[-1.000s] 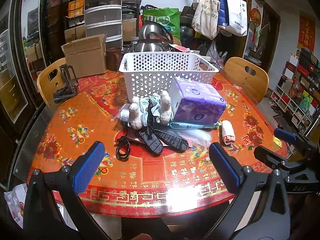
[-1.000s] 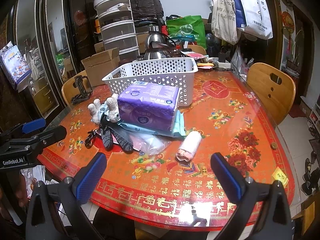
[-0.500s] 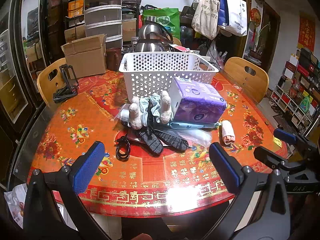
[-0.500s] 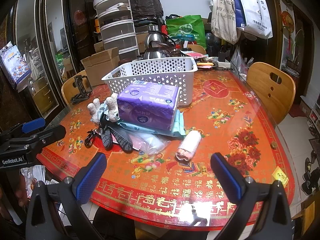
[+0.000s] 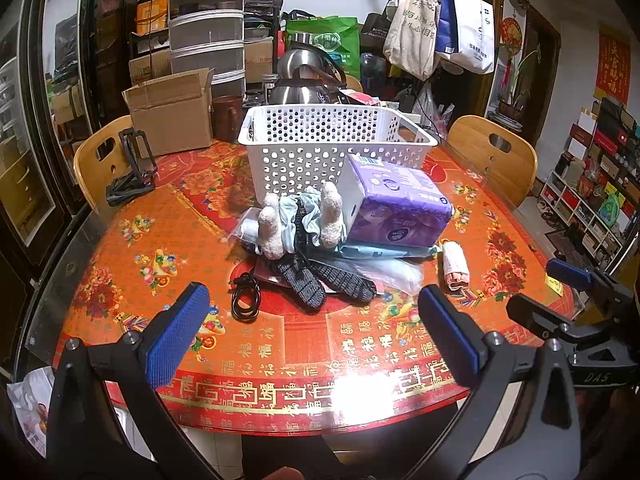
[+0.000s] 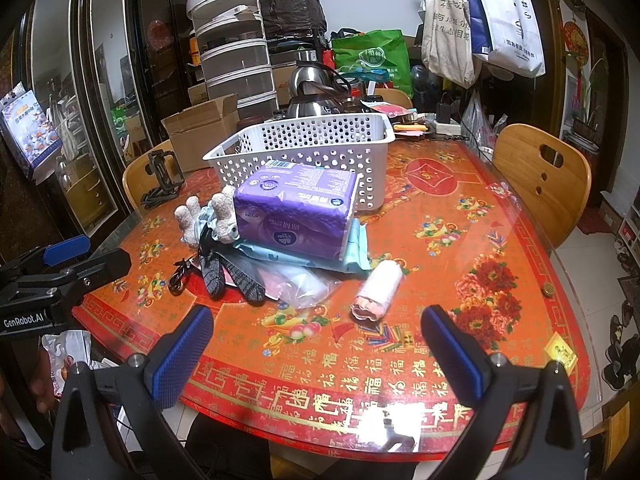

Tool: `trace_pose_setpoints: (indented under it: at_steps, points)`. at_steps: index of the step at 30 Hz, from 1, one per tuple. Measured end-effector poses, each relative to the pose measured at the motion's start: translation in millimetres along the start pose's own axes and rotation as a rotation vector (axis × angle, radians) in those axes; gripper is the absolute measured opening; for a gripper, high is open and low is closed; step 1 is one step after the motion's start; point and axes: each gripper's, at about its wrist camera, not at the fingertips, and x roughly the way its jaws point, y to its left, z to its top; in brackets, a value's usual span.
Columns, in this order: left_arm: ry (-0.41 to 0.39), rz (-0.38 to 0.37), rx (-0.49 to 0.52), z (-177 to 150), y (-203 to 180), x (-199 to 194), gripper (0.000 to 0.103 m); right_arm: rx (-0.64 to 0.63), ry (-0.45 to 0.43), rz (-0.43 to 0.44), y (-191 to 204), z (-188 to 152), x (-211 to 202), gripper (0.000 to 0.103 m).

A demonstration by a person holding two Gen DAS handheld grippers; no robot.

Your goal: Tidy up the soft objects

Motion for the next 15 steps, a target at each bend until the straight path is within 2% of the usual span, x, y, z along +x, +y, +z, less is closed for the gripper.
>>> trace_pose_setpoints:
  at_steps: [11, 15]
  points:
    - [-0.004, -0.001, -0.005, -1.1, 2.7, 3.3, 0.103, 0.001, 0.001, 0.000, -0.4, -1.4, 2.0, 0.103]
    - [-0.048, 0.004, 0.004, -3.0, 6.0, 12.0, 0.103, 0.009, -0.027, -0.006, -3.6, -2.5, 4.5, 0.103]
